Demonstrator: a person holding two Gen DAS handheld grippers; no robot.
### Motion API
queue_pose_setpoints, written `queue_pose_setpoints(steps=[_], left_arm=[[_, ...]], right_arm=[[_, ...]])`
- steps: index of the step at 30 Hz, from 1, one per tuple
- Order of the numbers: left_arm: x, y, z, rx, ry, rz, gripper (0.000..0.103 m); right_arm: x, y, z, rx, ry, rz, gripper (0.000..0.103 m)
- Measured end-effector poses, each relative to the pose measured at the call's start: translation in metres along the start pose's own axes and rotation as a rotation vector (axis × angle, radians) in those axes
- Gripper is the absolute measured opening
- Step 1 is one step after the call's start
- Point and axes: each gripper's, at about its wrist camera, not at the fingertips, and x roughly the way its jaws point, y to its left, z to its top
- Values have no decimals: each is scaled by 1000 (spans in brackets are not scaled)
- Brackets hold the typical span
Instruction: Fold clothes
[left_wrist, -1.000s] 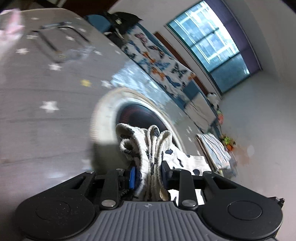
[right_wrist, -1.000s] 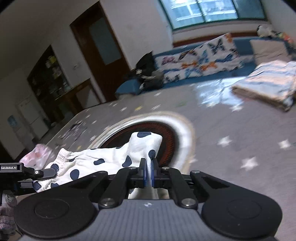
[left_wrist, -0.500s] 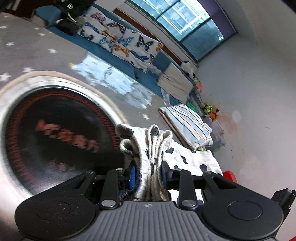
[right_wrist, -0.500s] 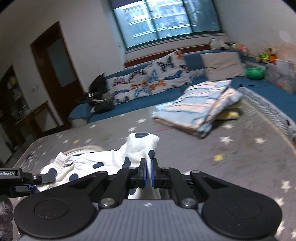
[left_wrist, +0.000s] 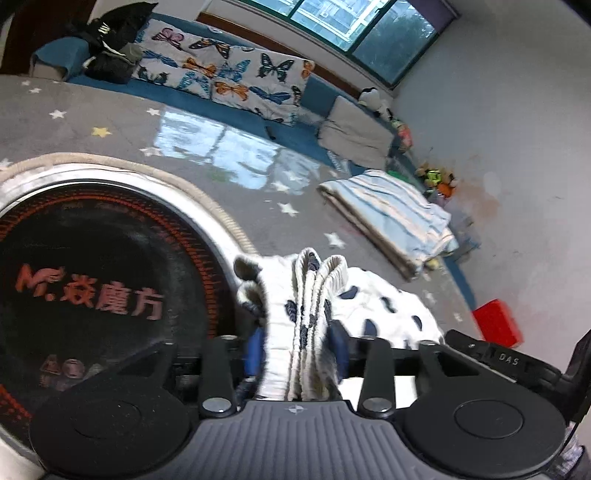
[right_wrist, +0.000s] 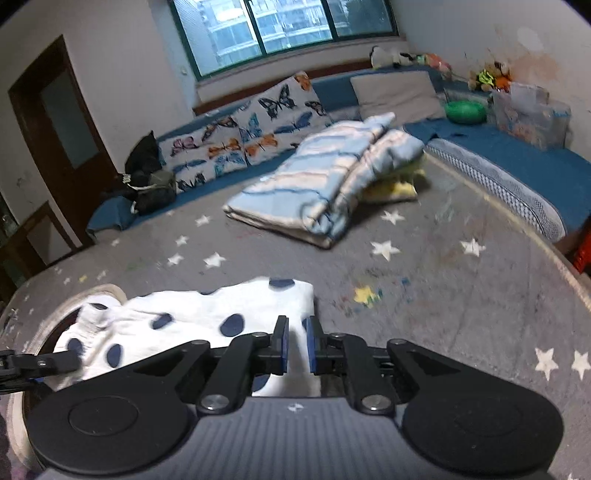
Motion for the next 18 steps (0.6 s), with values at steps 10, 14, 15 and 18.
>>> queue_pose_setpoints(steps=[10, 14, 15, 18], left_arm=[[-23, -15, 22, 100, -122, -66, 36], [-3, -30, 20, 153, -60, -127, 24], [3, -33, 19, 164, -42, -138, 21], [23, -36, 16, 182, -2, -129, 20]], right_arm=[[-6, 15, 15, -55, -19, 57, 21], [10, 33, 16, -96, 15, 77, 27], [15, 37, 17, -101, 24, 80, 28], [27, 43, 17, -110, 43, 79, 29]])
